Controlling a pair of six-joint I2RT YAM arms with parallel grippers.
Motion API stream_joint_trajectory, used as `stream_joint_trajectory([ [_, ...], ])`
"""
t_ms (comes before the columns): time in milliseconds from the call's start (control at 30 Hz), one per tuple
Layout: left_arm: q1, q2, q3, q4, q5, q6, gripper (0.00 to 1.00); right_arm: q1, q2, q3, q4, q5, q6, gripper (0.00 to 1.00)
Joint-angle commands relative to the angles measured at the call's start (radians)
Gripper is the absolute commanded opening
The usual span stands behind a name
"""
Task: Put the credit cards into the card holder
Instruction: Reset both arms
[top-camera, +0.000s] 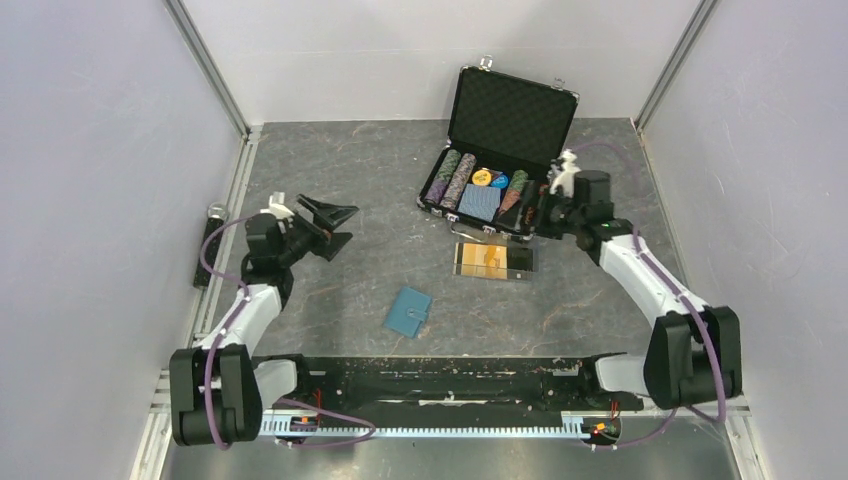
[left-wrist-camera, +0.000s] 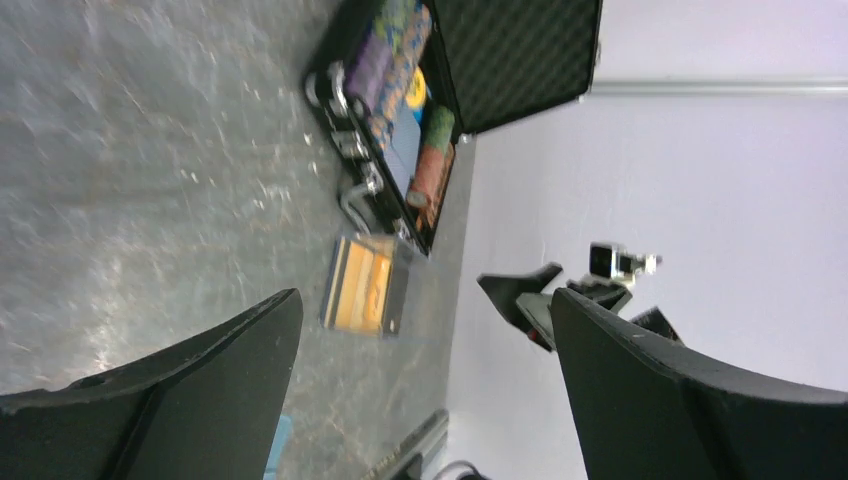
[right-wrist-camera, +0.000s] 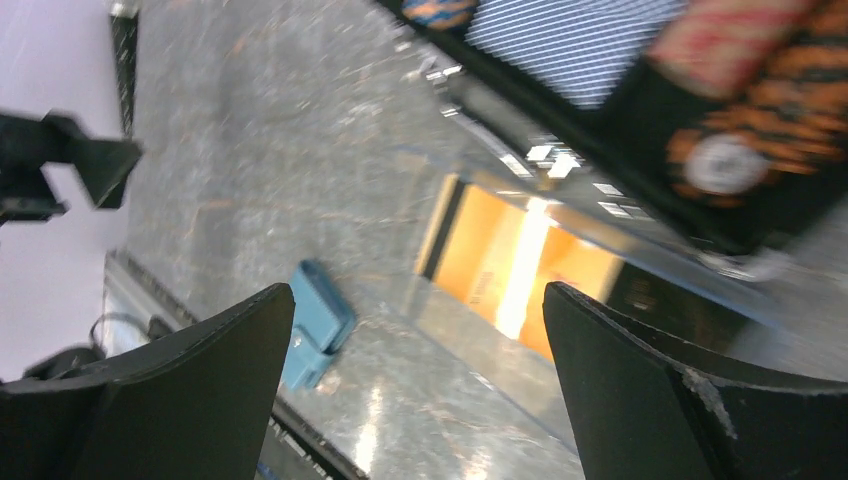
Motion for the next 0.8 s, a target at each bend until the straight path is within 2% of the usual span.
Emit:
stream_joint_trajectory([
  [0,0.072,-0.057,0.16,-0.259,-0.048,0.189,1.0,-0.165,-0.094,-0.026,-0.028,0.025,-0.067,0.98],
  [67,0.071,-0.054,0.257,-0.446,-0.13,0.341,1.0,-0.243,-0.109,-0.03,-0.063,0.047,-0.106,0.98],
  [167,0.072,-0.046,0.368,-0.62,-0.238,0.533,1.0,-0.313,-0.115,-0.032,-0.124,0.114,-0.181,0.98],
  [300,0.072,-0.041,0.413,-0.693,-0.39,0.668,1.0,-0.348,-0.133,-0.065,-0.134,0.27,-0.24,0.98],
  [367,0.072,-0.061,0.374,-0.637,-0.467,0.667,1.0,-0.352,-0.171,-0.118,-0.088,0.355,-0.253,0.98],
  [500,0.072,-0.133,0.227,-0.419,-0.615,0.694,1.0,-0.354,-0.241,-0.246,0.052,0.47,-0.303,0.98],
  [567,0.072,-0.176,0.138,-0.307,-0.679,0.763,1.0,-0.353,-0.243,-0.303,0.109,0.52,-0.349,0.98],
  [667,0.071,-0.207,0.046,-0.203,-0.746,0.884,1.0,-0.354,-0.261,-0.42,0.286,0.572,-0.394,0.98],
  [767,0.067,-0.198,0.0,-0.167,-0.747,0.962,1.0,-0.354,-0.287,-0.555,0.475,0.624,-0.408,0.98],
])
